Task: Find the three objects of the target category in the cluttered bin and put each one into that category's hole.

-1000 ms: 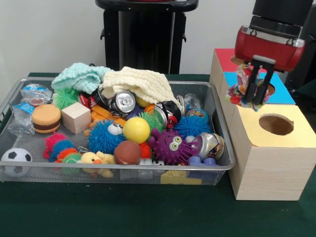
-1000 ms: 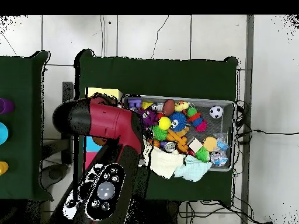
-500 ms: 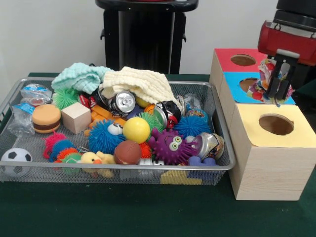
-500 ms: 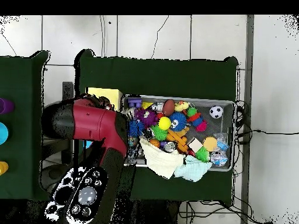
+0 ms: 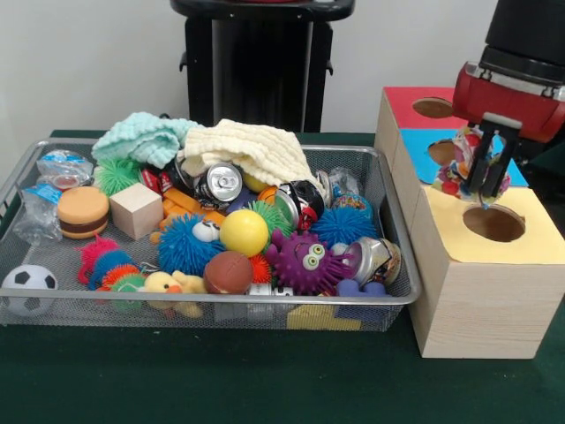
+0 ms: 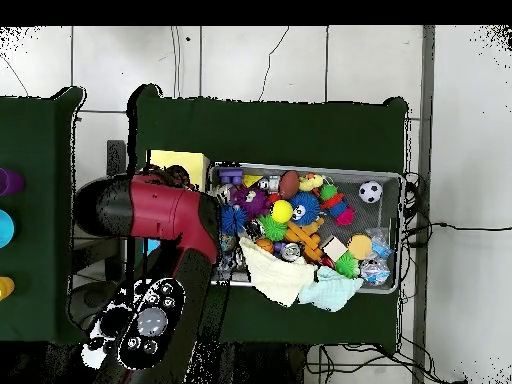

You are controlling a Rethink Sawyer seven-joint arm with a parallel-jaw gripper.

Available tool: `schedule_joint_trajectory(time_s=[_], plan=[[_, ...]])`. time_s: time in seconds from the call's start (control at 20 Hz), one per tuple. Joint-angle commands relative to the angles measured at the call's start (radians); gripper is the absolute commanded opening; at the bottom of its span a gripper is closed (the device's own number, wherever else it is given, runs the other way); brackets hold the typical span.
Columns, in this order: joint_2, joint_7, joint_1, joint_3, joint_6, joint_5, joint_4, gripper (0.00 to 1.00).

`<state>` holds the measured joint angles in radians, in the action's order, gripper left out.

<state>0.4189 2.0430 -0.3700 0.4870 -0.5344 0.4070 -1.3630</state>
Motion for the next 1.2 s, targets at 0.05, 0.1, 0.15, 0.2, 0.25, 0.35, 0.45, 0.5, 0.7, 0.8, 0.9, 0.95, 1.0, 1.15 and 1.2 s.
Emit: schedule_joint_trajectory(time_s=[0.05, 0.1, 0.15, 0.2, 0.25, 0.35, 0.45, 0.5, 0.7, 0.8, 0.9, 0.95, 1.0, 1.15, 1.2], plan=[[-0.069, 0.240, 0.030, -0.077, 0.067, 0.027, -0.036, 0.00], [-0.071, 0.240, 0.030, -0.079, 0.075, 0.029, -0.037, 0.00], [-0.073, 0.242, 0.029, -0.079, 0.077, 0.031, -0.038, 0.00], [-0.077, 0.248, 0.023, -0.074, 0.078, 0.032, -0.036, 0.00], [-0.079, 0.253, 0.020, -0.071, 0.076, 0.035, -0.033, 0.00], [-0.087, 0.263, 0.012, -0.066, 0.070, 0.042, -0.025, 0.00], [-0.098, 0.279, -0.001, -0.054, 0.059, 0.049, -0.010, 0.00], [-0.105, 0.287, -0.009, -0.048, 0.054, 0.053, -0.004, 0.00], [-0.130, 0.310, -0.032, -0.029, 0.047, 0.070, 0.018, 0.00], [-0.136, 0.312, -0.036, -0.026, 0.046, 0.077, 0.023, 0.00], [-0.142, 0.317, -0.042, -0.022, 0.044, 0.084, 0.029, 0.00], [-0.144, 0.317, -0.044, -0.020, 0.044, 0.087, 0.030, 0.00], [-0.147, 0.320, -0.047, -0.017, 0.040, 0.091, 0.034, 0.00], [-0.154, 0.324, -0.054, -0.008, 0.029, 0.102, 0.044, 0.00], [-0.158, 0.327, -0.057, -0.002, 0.023, 0.105, 0.051, 0.00]])
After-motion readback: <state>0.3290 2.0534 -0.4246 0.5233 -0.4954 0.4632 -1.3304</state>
